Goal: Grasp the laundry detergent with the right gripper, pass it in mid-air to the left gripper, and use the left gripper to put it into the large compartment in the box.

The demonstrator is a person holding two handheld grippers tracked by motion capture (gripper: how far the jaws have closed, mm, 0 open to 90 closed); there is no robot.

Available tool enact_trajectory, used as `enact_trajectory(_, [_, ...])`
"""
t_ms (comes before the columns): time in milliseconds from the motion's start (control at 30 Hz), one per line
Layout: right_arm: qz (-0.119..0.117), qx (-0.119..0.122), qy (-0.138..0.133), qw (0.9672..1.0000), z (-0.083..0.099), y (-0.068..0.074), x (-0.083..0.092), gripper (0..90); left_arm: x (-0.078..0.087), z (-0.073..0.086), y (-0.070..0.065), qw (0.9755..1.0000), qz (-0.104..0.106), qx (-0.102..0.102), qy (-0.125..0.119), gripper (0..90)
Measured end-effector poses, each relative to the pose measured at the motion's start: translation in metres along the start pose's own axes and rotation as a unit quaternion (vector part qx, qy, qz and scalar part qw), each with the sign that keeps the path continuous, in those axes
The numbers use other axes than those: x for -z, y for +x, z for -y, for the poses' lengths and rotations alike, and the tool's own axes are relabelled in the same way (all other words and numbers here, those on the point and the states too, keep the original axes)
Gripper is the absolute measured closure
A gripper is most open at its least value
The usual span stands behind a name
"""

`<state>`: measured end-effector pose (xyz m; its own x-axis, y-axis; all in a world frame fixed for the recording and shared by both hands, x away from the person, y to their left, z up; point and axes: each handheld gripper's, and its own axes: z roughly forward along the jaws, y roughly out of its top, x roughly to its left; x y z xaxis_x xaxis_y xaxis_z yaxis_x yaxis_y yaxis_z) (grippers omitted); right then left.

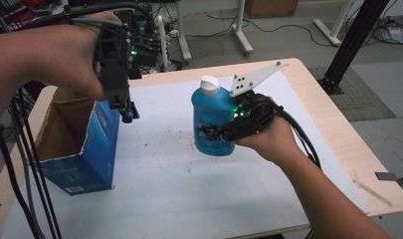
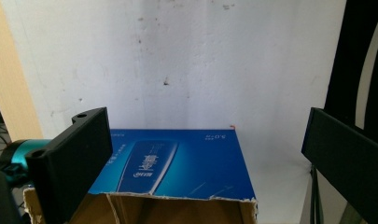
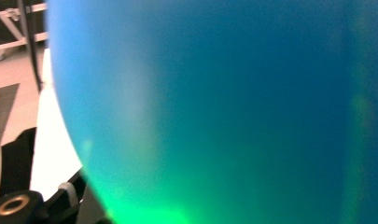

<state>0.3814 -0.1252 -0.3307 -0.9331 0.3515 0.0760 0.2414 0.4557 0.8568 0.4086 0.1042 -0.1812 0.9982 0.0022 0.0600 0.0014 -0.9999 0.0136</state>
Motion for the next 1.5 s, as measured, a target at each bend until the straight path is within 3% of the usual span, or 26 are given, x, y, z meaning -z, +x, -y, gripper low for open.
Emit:
enact_trajectory(333, [-0.042,0.033,0.01,0.9985,-0.023,0.022,-0.022,46.4,0.003,-0.006,-0.009,0.9998,0.021,-0.002,-0.005,1.7])
enact_trajectory(500, [-0.058,0.038,0.011,0.9976,-0.03,0.029,-0.031,46.4,0.002,-0.01,-0.013,0.9993,0.037,0.001,-0.007,1.7])
enact_trajectory(633, [-0.069,0.042,0.014,0.9966,-0.034,0.034,-0.037,46.4,0.002,-0.015,-0.016,0.9991,0.042,-0.009,-0.006,1.7])
enact_trajectory(1133, [-0.096,0.055,0.01,0.9939,-0.05,0.044,-0.052,46.5,-0.006,-0.03,-0.025,0.9983,0.057,-0.016,-0.002,1.7])
enact_trajectory(1500, [-0.101,0.05,0.006,0.9936,-0.054,0.046,-0.053,46.5,-0.011,-0.035,-0.026,0.9984,0.057,-0.005,-0.004,4.1])
